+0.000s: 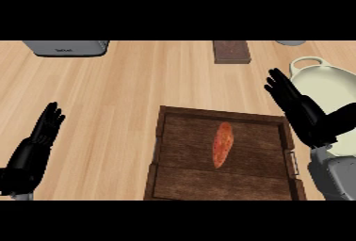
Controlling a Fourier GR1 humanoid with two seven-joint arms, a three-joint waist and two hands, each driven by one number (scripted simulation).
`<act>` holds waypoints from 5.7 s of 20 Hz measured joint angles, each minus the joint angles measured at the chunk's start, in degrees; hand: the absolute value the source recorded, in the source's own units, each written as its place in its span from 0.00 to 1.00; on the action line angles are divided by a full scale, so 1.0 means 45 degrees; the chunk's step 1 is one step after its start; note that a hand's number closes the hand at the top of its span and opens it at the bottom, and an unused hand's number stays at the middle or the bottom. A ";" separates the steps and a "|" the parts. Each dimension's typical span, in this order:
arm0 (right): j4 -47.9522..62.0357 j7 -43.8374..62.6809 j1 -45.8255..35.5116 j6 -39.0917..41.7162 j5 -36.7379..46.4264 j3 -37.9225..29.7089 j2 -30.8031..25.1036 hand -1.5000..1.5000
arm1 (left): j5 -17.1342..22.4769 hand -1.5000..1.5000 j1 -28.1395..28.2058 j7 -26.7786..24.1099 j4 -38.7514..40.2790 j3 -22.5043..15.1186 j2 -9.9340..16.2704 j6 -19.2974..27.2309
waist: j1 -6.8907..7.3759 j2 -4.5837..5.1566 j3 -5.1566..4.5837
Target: Pick the sweet potato from the tray and place it in the pot
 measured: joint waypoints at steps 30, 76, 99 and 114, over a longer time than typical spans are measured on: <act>0.1523 -0.2700 -0.1258 0.1915 0.5810 0.1269 -0.2266 0.00 | -0.0233 0.50 -0.3382 0.3758 -0.0178 0.0846 -0.1272 0.1519 | 0.0018 -0.0178 -0.0057; 0.2267 0.1415 -0.1144 0.4366 1.3377 0.2474 0.2536 1.00 | -0.1919 0.50 -0.3530 0.4264 -0.0390 0.2138 -0.2883 0.0245 | 0.0025 -0.0238 -0.0089; -0.2895 0.0806 0.3819 0.2992 1.6408 0.4931 0.1764 1.00 | -0.1885 0.50 -0.3226 0.4330 -0.0621 0.2771 -0.2754 -0.0145 | -0.0277 -0.0286 -0.0074; -1.0558 0.2089 0.7073 -0.0320 1.6003 0.1967 0.2111 1.00 | -0.2019 0.50 -0.3290 0.4387 -0.0707 0.2704 -0.2948 -0.0025 | -0.0281 -0.0182 -0.0020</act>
